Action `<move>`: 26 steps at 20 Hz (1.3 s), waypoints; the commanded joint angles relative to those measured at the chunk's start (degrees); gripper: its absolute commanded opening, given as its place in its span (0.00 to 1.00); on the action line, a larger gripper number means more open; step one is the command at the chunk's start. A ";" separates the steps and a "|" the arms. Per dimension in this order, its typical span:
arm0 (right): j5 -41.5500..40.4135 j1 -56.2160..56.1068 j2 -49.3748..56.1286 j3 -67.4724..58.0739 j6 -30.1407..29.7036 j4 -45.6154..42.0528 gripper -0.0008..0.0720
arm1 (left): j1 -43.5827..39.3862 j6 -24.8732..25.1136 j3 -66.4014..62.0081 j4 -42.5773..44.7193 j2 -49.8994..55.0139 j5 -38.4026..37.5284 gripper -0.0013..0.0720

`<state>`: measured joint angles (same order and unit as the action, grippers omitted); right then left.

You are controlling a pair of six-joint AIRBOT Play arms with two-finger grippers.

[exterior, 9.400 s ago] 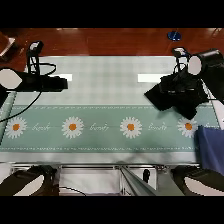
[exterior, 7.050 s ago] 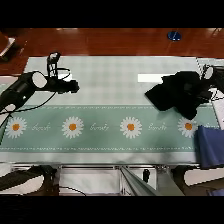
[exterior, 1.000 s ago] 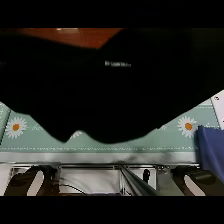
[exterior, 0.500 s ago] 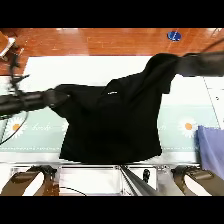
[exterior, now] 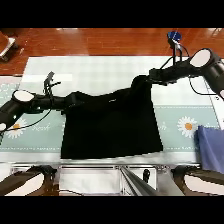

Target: Fold the shirts.

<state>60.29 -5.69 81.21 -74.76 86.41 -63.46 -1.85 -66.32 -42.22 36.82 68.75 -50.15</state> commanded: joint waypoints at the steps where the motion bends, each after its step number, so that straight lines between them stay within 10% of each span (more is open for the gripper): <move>1: 8.26 3.76 1.40 -2.01 -0.09 -1.51 0.57 | 2.10 -0.42 -7.15 4.33 1.88 -7.72 0.71; 5: 19.89 13.20 -9.75 7.17 -0.48 -15.08 0.57 | 11.06 -2.62 -15.08 5.03 -0.31 -9.94 0.70; 17: 17.94 19.04 -29.16 47.91 -6.25 -1.27 0.57 | 8.57 3.69 -17.33 3.74 20.85 -17.70 0.70; 18: 17.90 19.04 -29.16 48.30 -6.25 -1.29 0.57 | 7.82 3.69 -18.34 3.74 21.53 -18.01 0.60; 20: 17.73 19.04 -29.16 49.05 -6.25 -1.25 0.57 | 6.88 5.42 -19.87 3.72 21.77 -18.08 0.05; 26: 17.14 19.04 -25.62 50.14 -7.17 0.81 0.57 | 6.58 6.10 -21.44 3.78 21.77 -18.05 0.05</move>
<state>77.82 13.32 53.82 -25.21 79.90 -64.07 5.02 -60.75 -63.05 40.62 90.26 -67.90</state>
